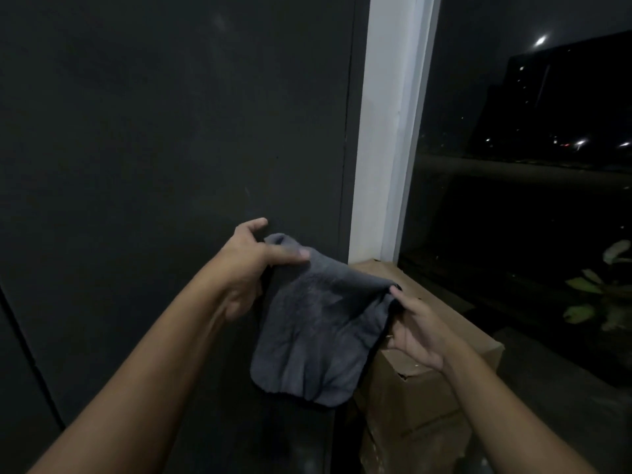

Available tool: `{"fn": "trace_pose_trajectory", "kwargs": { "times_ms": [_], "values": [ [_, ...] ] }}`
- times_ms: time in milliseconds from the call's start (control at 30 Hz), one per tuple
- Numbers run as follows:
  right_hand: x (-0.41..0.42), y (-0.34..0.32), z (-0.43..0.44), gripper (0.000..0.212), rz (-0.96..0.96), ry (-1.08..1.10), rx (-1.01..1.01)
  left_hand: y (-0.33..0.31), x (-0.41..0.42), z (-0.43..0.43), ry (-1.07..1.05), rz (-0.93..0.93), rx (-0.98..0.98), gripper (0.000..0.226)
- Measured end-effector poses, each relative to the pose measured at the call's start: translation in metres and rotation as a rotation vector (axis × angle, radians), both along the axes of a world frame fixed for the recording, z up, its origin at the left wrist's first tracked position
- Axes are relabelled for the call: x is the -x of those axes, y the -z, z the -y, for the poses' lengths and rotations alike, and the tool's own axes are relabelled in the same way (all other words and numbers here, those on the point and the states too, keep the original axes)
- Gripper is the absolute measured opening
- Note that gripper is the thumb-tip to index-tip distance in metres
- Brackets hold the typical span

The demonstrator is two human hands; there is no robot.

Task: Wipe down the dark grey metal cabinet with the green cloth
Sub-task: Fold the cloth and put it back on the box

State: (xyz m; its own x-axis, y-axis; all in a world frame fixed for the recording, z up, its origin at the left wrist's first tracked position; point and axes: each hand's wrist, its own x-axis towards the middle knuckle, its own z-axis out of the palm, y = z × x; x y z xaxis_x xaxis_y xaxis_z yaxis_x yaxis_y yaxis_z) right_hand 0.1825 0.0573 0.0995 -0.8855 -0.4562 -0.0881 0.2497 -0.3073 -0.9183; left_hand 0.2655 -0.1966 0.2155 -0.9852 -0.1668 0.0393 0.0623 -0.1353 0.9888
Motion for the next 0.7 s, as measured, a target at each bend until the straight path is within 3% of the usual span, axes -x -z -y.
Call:
{"fn": "trace_pose_trajectory", "kwargs": {
  "times_ms": [100, 167, 267, 333, 500, 600, 700],
  "values": [
    [-0.002, -0.008, -0.019, 0.046, -0.132, 0.008, 0.011, 0.002, -0.003, -0.004, 0.110, -0.028, 0.009, 0.122],
    [-0.003, -0.015, -0.031, 0.069, -0.265, 0.030, -0.108, 0.003, -0.002, -0.006, 0.160, -0.059, 0.107, 0.123],
    [-0.005, -0.030, -0.041, 0.084, -0.278, 0.181, -0.179, 0.004, 0.000, -0.013, 0.108, -0.069, 0.375, 0.116],
    [-0.007, -0.041, -0.051, 0.082, -0.302, 0.279, -0.225, 0.004, 0.003, -0.018, 0.056, -0.052, 0.588, 0.105],
    [-0.006, -0.056, -0.077, 0.032, -0.596, 0.334, -0.623, 0.015, 0.015, -0.032, 0.053, 0.027, 0.881, 0.071],
    [-0.002, -0.065, -0.086, 0.034, -0.680, 0.350, -0.707, 0.022, 0.024, -0.043, 0.036, 0.017, 0.946, 0.046],
    [0.002, -0.076, -0.101, 0.053, -0.668, 0.253, -0.770, 0.025, 0.037, -0.054, -0.077, -0.017, 1.166, 0.018]
  ]
}}
